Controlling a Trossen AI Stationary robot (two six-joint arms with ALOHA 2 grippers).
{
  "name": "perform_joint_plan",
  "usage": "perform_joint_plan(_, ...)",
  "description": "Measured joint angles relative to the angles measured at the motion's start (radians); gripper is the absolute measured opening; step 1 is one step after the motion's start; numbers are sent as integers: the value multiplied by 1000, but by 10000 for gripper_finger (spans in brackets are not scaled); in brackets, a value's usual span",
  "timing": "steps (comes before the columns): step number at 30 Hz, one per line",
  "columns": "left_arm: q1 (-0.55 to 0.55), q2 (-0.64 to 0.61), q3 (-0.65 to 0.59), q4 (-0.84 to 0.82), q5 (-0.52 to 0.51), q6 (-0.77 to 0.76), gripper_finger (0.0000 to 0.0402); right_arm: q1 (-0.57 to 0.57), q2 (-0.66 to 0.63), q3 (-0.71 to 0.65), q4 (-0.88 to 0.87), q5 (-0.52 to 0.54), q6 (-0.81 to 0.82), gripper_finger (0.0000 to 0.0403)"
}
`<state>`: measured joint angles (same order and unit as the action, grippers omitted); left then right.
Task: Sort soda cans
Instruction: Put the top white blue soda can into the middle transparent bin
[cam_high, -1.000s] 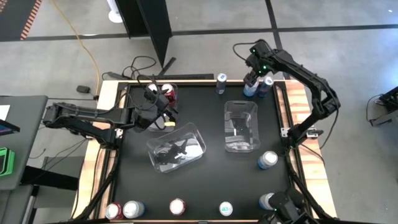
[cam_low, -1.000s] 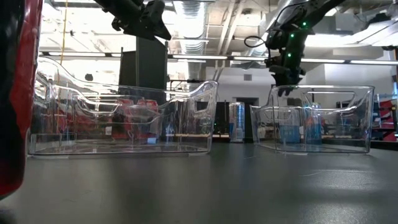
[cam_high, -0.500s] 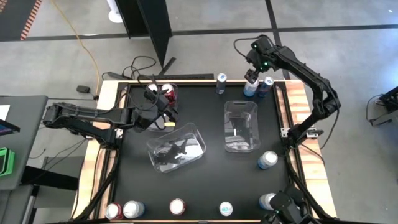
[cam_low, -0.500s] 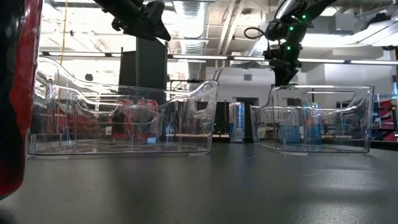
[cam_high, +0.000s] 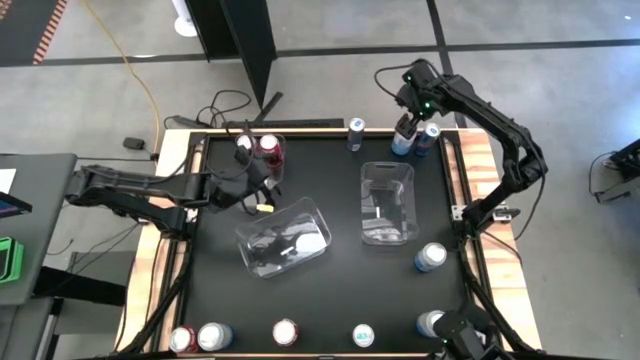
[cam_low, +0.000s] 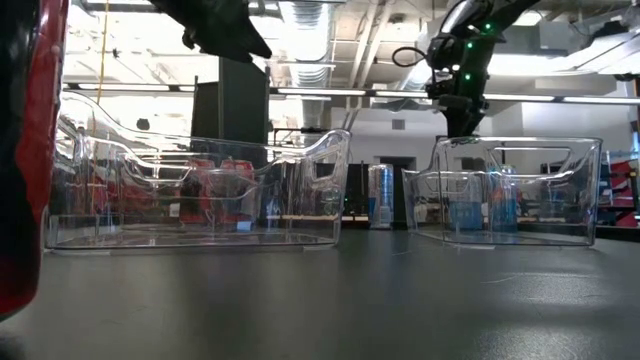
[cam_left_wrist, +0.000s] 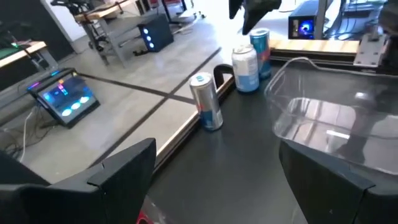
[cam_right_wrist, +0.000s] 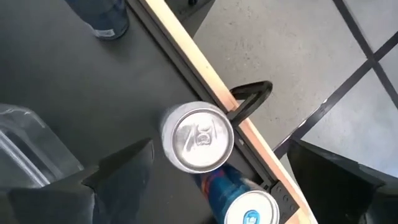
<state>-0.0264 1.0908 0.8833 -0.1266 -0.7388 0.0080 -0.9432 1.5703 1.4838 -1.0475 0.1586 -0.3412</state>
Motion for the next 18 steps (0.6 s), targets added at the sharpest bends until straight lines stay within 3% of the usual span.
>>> perform_joint_plan(5, -1, -6, 0, -28, 0, -8, 335, -26, 0, 0, -34, -23, 8, 397)
perform_joint_plan(9, -1, -5, 0, -27, -1, -5, 335, -58, 11, 0, -47, -127, 15, 398)
perform_joint_plan(18, -1, -5, 0, -45, -1, -16, 335, -68, 89, 0, -39, -134, 27, 399)
